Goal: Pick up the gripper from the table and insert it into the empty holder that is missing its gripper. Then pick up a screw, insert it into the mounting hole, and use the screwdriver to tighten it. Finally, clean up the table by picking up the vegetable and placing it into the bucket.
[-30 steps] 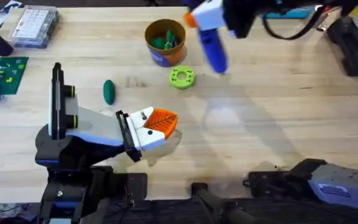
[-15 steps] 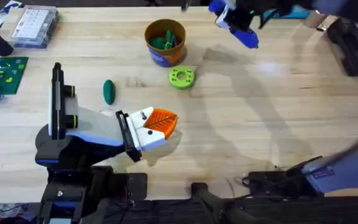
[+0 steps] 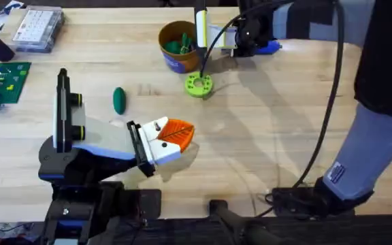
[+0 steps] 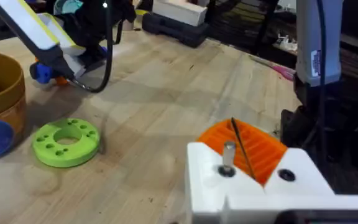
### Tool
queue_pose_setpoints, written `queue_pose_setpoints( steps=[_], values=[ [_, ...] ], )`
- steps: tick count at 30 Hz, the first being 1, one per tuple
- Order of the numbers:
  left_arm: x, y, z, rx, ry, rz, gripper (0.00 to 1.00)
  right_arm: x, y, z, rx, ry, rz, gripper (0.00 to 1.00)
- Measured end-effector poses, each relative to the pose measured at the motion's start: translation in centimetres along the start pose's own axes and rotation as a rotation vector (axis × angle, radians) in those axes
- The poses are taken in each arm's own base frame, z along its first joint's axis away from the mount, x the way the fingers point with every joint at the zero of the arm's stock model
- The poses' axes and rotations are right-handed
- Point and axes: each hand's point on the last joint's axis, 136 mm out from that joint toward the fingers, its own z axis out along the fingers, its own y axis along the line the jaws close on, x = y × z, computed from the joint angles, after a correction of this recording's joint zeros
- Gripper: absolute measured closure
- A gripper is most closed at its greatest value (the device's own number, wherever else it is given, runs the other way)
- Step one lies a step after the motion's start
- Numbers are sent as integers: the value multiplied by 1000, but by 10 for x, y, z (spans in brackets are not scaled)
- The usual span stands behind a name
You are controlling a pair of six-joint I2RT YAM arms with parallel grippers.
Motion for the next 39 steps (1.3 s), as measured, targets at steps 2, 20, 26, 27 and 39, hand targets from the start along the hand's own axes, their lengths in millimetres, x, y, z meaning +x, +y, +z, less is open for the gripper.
queue_pose_setpoints(
  steps=[2,20,26,27,39],
  values=[
    [0,0,0,0,0,0,993,1,-1,3,4,8,-19,945],
    [0,0,0,0,0,0,993,-2,-24,-1,69,30,-51,12],
    [0,0,0,0,0,0,993,-3,-22,-2,65,41,-52,7],
    [0,0,0,0,0,0,993,-3,-21,-2,63,43,-52,7],
    [0,0,0,0,0,0,993,-3,-17,-2,46,48,-54,7]
  ],
)
